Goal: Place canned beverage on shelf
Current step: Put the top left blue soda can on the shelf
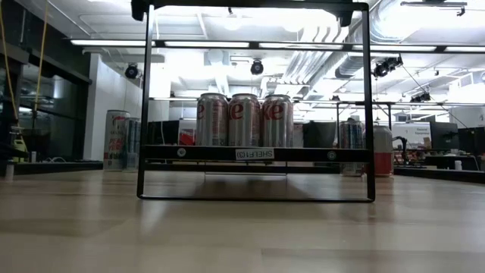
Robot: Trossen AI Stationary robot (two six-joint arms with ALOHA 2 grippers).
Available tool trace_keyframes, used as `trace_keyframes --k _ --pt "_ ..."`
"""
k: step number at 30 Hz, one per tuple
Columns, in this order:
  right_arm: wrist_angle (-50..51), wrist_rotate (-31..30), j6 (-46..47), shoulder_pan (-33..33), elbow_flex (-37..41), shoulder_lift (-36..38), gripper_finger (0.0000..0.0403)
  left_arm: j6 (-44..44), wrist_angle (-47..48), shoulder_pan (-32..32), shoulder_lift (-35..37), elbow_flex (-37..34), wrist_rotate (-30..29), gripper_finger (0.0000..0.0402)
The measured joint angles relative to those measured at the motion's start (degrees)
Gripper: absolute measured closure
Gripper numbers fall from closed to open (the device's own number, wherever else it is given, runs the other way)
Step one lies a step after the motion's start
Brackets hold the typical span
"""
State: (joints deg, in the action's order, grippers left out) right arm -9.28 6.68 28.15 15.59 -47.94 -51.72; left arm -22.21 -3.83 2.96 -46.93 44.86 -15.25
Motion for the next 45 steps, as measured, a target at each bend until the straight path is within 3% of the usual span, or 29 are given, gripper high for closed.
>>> trace_keyframes --k 21,27,32,36,40,45 --pt "0.31 -2.21 1.63 0.00 0.00 -0.07 0.0006 2.95 3.65 2.22 1.68 1.88 -5.08 0.0037" --pt "0.44 -2.37 1.61 0.00 0.00 -0.36 0.0006 4.88 30.67 15.34 -5.41 17.77 -4.46 0.0037" --pt "0.62 -2.73 1.63 0.00 0.00 -1.80 0.0006 5.92 58.69 30.34 -19.06 33.76 1.48 0.0037" --pt "0.60 -2.69 1.67 0.00 0.00 -3.95 0.0006 7.10 75.62 37.99 -30.95 41.40 0.73 0.0037" --pt "0.65 -1.92 3.25 0.00 0.00 -6.21 0.0006 13.25 83.34 40.75 -39.96 43.49 -3.06 0.0037" --pt "0.81 -0.04 3.56 0.00 0.00 -8.36 0.0006 23.79 84.57 40.70 -47.31 43.47 -3.36 0.0037"
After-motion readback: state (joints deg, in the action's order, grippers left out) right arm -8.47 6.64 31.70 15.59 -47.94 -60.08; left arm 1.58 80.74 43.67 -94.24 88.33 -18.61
